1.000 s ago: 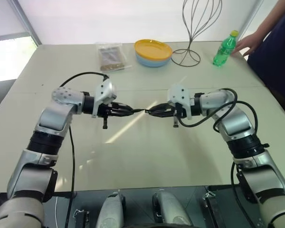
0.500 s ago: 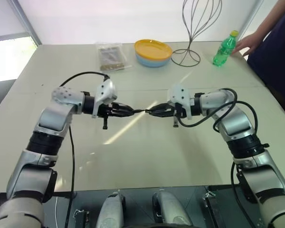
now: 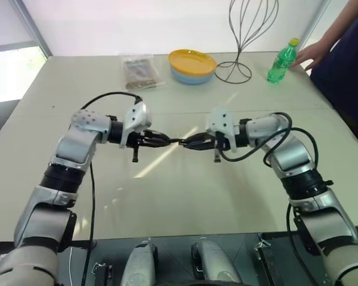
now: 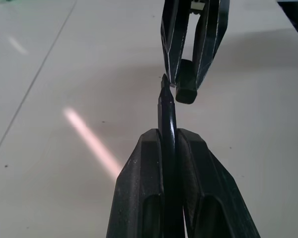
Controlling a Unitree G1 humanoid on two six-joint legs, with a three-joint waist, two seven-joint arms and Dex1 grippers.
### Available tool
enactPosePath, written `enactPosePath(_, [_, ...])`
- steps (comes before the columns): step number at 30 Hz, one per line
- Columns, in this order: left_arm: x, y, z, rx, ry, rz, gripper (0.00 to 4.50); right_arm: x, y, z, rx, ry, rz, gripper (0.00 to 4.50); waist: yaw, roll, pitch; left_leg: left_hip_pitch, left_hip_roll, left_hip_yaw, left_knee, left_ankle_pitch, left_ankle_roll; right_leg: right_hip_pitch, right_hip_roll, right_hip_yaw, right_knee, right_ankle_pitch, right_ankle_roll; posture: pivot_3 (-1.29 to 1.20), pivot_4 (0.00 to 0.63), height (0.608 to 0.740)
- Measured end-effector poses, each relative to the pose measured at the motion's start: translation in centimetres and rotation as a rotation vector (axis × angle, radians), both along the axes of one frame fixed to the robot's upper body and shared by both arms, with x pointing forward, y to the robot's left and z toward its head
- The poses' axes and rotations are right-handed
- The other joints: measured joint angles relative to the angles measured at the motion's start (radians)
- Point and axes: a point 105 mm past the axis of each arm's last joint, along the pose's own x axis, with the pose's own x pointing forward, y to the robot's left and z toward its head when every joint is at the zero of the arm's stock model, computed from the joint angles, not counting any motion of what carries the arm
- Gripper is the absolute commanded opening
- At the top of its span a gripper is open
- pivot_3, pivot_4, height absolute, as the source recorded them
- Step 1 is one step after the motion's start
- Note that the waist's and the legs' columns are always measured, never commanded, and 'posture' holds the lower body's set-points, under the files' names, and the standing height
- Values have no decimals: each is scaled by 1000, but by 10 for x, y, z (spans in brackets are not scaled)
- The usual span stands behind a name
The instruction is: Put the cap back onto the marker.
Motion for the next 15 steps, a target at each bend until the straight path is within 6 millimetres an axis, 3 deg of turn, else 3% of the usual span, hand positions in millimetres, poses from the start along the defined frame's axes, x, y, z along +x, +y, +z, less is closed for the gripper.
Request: enactPosePath(15, [-1,19,9,39,-21,31,0,2,-5,1,-11,-10,-14,67,-1,0,0,0,0,0,0,0,0,0,0,0,0,0,0,0,150,740])
